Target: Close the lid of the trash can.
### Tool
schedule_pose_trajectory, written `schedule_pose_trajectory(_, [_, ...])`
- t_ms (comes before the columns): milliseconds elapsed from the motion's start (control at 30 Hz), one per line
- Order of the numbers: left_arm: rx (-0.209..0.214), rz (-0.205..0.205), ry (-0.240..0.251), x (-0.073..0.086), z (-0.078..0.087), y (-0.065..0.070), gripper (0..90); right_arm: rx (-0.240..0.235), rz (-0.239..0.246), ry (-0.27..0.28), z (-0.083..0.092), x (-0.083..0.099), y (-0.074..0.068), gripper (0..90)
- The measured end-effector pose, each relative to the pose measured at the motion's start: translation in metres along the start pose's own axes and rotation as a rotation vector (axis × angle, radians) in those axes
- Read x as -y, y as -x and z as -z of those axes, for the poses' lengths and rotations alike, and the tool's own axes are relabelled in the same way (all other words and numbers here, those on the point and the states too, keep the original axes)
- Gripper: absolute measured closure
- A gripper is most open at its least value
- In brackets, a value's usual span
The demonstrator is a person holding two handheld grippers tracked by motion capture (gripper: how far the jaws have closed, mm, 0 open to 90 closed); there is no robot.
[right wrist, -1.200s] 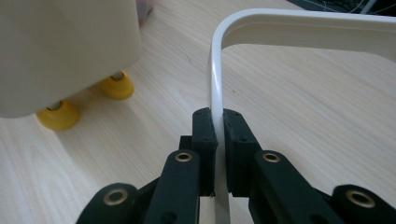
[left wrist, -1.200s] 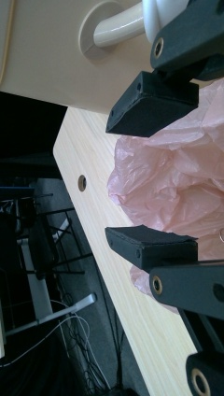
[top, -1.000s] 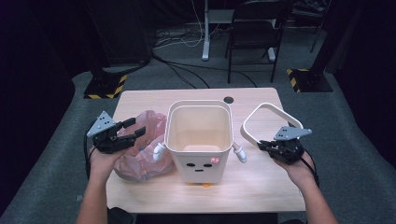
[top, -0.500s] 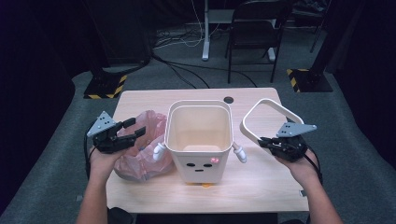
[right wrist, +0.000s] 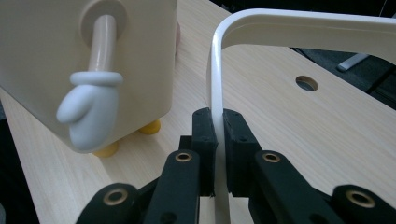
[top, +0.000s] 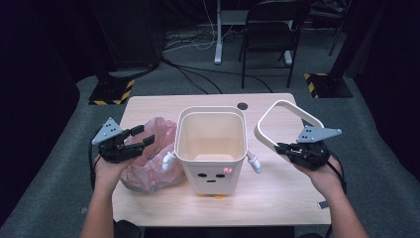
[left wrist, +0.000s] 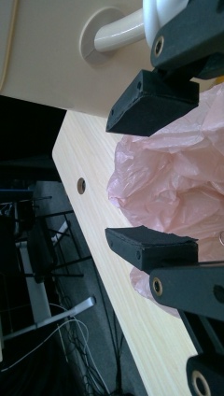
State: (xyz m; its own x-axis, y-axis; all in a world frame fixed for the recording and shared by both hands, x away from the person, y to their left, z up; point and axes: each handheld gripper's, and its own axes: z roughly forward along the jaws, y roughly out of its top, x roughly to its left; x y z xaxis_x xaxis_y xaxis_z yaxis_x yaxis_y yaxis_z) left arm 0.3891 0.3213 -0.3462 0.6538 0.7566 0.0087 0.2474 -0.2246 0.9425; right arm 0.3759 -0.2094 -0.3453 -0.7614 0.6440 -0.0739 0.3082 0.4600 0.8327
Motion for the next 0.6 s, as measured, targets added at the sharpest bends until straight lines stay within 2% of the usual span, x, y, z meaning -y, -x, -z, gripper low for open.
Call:
schedule_pose_trajectory(300, [-0.002,-0.011,-0.018,0.0,-0.003,0.001,41.8,-0.02,0.017,0.019,0.017,-0.019,-0.003,84.2])
schedule_pose_trajectory(600, [-0.001,-0.01,-0.015,0.0,-0.002,0.001,41.6,-0.038,0.059,0.034,0.031,-0.042,-0.009,84.2])
